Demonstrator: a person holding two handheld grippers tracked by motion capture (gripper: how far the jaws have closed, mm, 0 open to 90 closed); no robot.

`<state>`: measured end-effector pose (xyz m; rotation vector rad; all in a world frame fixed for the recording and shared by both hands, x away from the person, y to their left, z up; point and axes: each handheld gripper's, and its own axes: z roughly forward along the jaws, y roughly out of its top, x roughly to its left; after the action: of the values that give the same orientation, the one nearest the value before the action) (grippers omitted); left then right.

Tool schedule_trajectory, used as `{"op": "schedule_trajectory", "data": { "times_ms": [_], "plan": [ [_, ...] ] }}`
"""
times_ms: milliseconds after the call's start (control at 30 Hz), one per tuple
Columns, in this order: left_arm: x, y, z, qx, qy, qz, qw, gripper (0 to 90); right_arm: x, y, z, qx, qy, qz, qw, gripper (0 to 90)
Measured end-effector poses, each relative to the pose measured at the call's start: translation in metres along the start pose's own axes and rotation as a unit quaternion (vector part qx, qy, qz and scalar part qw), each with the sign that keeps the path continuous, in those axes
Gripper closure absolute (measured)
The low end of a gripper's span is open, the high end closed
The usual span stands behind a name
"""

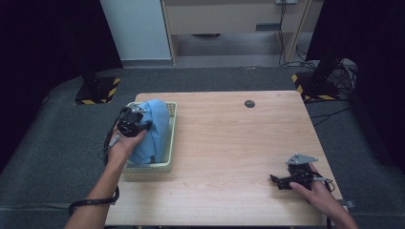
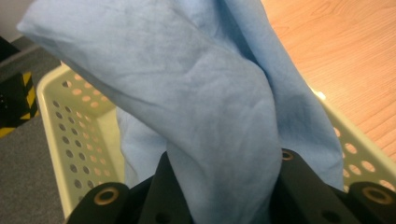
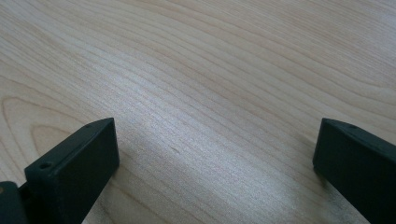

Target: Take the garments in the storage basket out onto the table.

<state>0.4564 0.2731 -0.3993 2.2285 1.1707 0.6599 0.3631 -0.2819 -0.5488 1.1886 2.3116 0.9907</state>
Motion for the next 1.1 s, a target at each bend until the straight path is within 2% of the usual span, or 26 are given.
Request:
{"op": "schedule_trajectory", "data": {
  "times_ms": [67, 833, 967, 1100],
  "plan": [
    [-0.001, 0.003, -0.003, -0.004, 0.002, 0.007, 1.0000, 78.4, 0.000, 0.000, 0.000, 0.000, 0.000, 0.000, 1.0000, 0.5],
    [0.006, 0.007, -0.031, -0.040, 0.005, 0.001, 0.9992, 78.5, 0.000, 0.000, 0.000, 0.000, 0.001, 0.000, 1.0000, 0.5],
    [0.005, 0.008, -0.034, -0.039, 0.008, 0.011, 0.9992, 78.5, 0.001, 0.000, 0.000, 0.000, 0.001, 0.001, 1.0000, 0.5],
    [0.004, 0.011, -0.038, -0.047, 0.007, 0.010, 0.9988, 78.5, 0.001, 0.000, 0.000, 0.000, 0.001, 0.001, 1.0000, 0.5]
  ]
}}
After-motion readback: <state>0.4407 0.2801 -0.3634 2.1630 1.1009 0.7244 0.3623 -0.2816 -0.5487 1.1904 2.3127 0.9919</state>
